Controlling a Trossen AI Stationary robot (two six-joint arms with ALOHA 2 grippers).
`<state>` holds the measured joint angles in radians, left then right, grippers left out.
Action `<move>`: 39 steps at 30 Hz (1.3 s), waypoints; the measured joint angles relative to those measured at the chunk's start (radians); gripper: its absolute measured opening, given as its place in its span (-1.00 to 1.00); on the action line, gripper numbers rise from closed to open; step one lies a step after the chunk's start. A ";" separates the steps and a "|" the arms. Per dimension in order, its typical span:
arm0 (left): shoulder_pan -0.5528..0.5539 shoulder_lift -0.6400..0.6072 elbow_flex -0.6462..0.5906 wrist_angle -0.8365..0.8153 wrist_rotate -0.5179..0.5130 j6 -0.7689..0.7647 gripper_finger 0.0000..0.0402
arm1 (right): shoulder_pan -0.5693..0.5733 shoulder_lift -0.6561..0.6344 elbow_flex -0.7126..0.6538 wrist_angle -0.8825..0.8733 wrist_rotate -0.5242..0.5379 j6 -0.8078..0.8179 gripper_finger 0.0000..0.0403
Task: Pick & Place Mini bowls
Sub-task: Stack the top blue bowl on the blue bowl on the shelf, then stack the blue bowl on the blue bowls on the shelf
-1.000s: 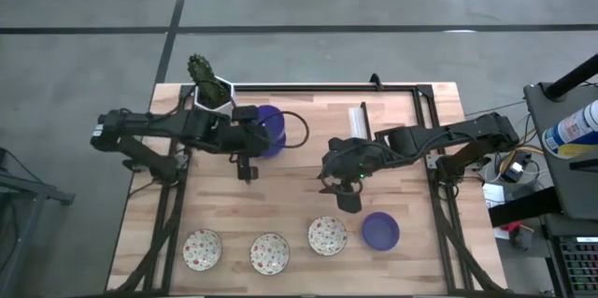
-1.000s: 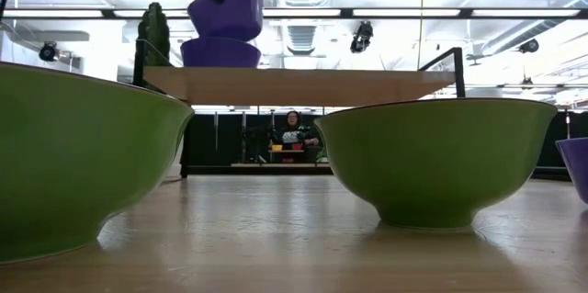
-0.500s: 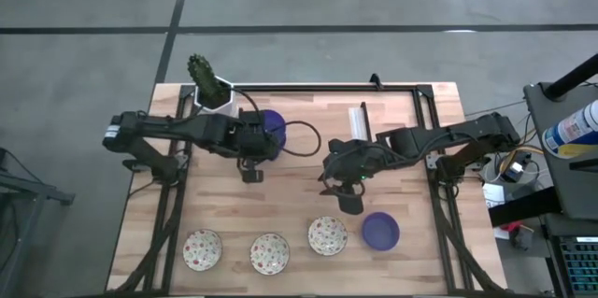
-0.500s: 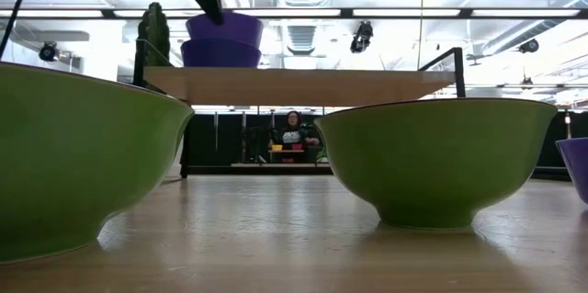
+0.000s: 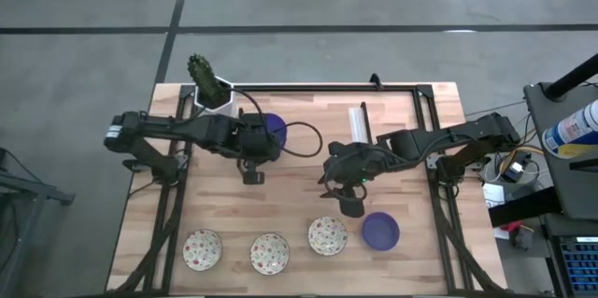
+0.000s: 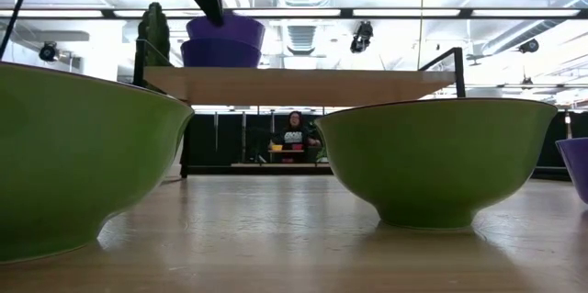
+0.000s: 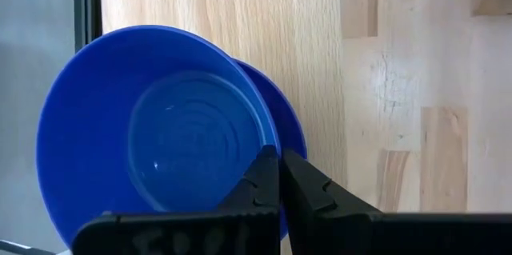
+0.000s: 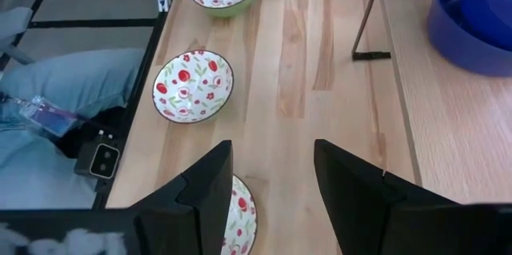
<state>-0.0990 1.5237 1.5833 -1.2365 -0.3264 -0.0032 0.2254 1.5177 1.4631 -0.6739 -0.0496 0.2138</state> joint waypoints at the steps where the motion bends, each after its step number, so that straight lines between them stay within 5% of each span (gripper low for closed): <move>1: 0.000 0.003 0.000 -0.002 0.000 0.000 -1.00 | 0.002 0.000 -0.001 0.000 0.000 0.000 -0.15; 15: 0.001 0.014 -0.002 -0.021 0.030 -0.051 -0.99 | 0.004 0.001 -0.001 0.000 0.000 0.003 -0.16; 28: 0.001 0.011 0.009 -0.016 0.018 -0.062 -0.42 | 0.006 0.001 -0.003 0.000 0.000 0.008 -0.15; 39: -0.014 0.000 0.082 0.038 0.046 -0.101 -0.37 | 0.053 -0.002 -0.003 -0.088 -0.012 0.074 -0.16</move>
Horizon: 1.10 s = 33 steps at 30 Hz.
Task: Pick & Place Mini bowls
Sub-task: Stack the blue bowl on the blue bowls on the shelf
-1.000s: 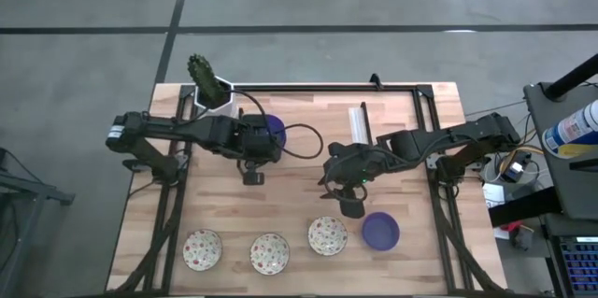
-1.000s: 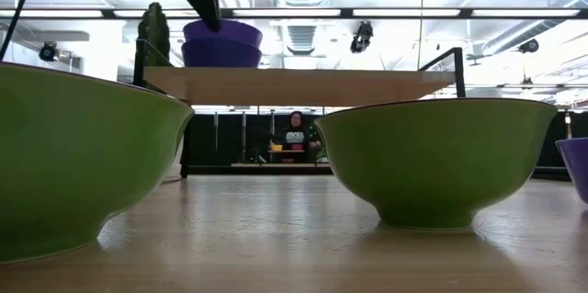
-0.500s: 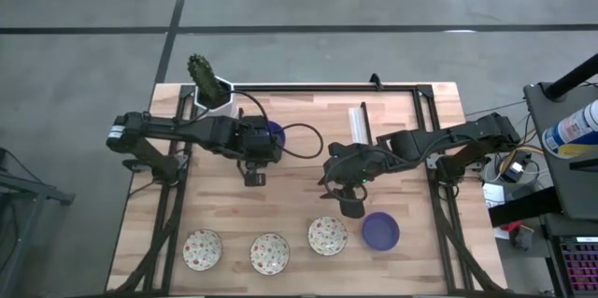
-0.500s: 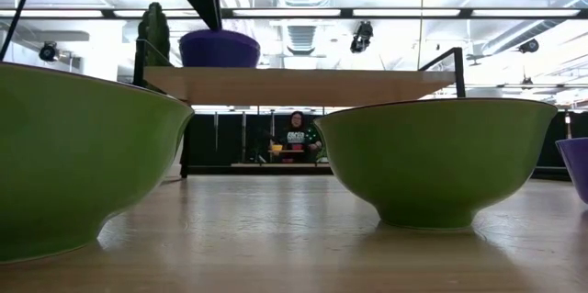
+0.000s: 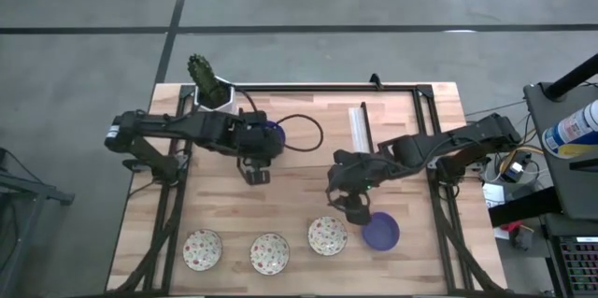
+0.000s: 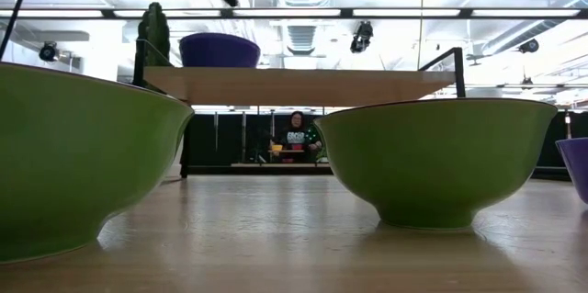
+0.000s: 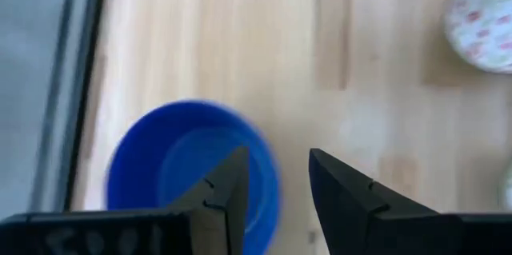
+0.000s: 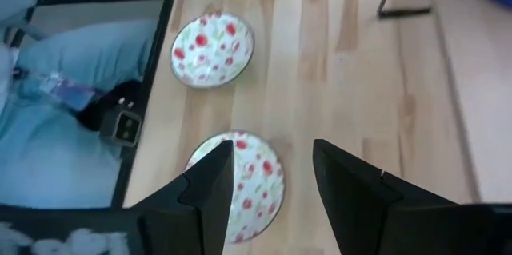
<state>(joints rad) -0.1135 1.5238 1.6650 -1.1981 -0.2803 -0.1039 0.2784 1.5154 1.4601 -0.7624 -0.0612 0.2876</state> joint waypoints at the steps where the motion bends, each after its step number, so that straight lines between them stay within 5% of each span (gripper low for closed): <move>1: -0.006 -0.002 0.000 0.013 0.015 0.000 -0.37 | 0.007 0.000 0.000 -0.009 0.001 0.007 -0.16; 15: -0.168 -0.006 -0.035 0.212 0.036 -0.030 -0.37 | 0.175 -0.002 -0.086 -0.143 0.037 0.362 -0.22; 33: -0.267 -0.006 -0.155 0.318 0.036 -0.098 -0.37 | 0.408 0.001 -0.354 0.004 0.091 0.622 -0.31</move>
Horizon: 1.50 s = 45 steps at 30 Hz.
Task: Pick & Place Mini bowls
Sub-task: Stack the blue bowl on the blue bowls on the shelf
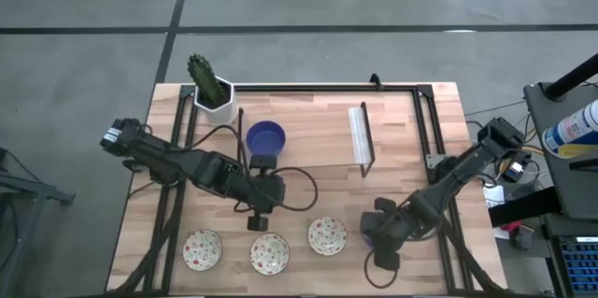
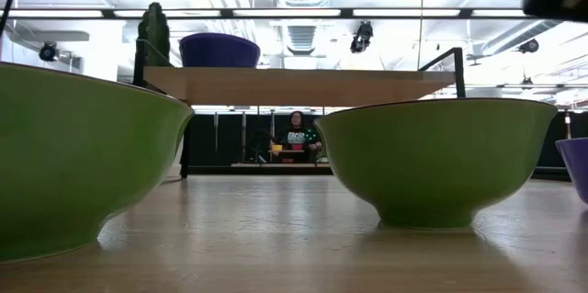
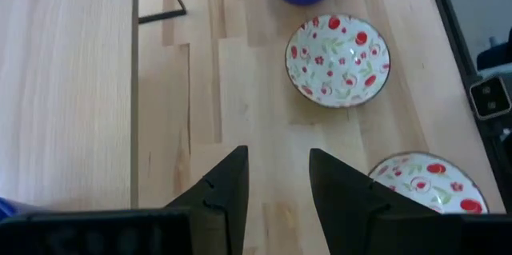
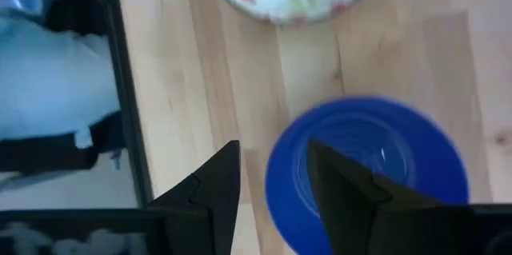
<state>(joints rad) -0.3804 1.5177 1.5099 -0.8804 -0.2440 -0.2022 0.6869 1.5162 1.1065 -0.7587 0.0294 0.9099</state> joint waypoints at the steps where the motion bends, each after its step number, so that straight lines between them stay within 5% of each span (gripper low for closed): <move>1: 0.000 0.000 -0.004 0.011 0.000 -0.001 -0.37 | 0.008 0.000 -0.019 0.007 -0.001 0.004 -0.32; 18: 0.000 0.000 -0.011 0.017 0.000 -0.010 -0.37 | 0.116 0.003 -0.209 0.217 -0.002 0.192 -0.41; 30: 0.000 0.000 -0.011 0.017 0.000 -0.011 -0.37 | 0.125 0.141 -0.193 0.216 -0.034 0.120 -0.43; 45: 0.000 0.000 -0.011 0.018 0.000 -0.008 -0.37 | 0.127 0.142 -0.162 0.178 -0.029 0.097 -0.93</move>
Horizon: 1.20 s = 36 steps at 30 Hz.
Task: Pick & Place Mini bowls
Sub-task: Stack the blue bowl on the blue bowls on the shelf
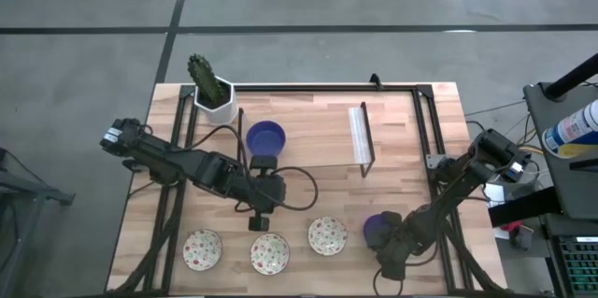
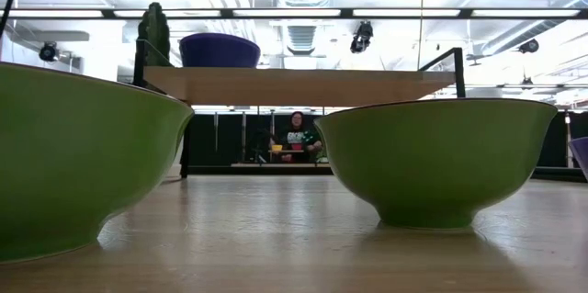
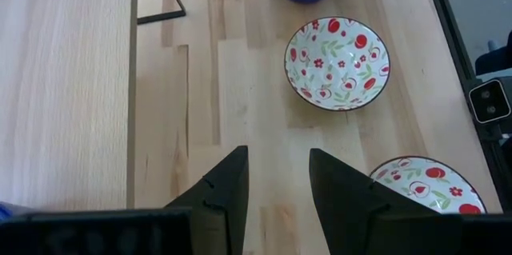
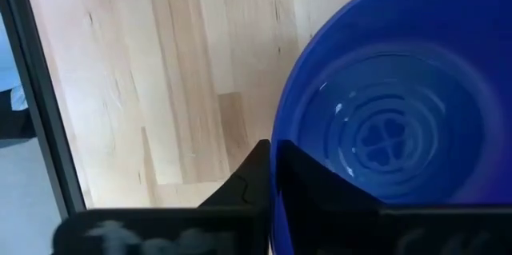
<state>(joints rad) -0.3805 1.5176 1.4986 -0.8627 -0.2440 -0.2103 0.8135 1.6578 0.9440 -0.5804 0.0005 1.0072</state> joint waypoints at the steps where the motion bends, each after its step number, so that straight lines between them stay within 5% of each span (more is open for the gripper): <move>1: 0.000 0.000 -0.001 0.003 0.000 0.008 -0.37 | 0.000 -0.002 0.005 -0.009 0.000 -0.005 -0.93; 8: 0.001 0.000 -0.010 0.099 0.108 0.130 -0.37 | -0.003 -0.012 0.168 -0.152 -0.010 -0.103 -0.95; 27: -0.002 0.000 -0.014 0.489 0.434 0.425 -0.37 | -0.031 -0.022 0.617 -0.064 0.052 -0.765 -0.96; 36: -0.002 0.001 -0.013 0.585 0.465 0.461 -0.37 | -0.097 -0.022 0.712 -0.008 -0.120 -0.980 -0.96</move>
<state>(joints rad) -0.3821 1.5186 1.4859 -0.2773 0.2211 0.2508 0.7161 1.6356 1.6563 -0.5885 -0.1198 0.0267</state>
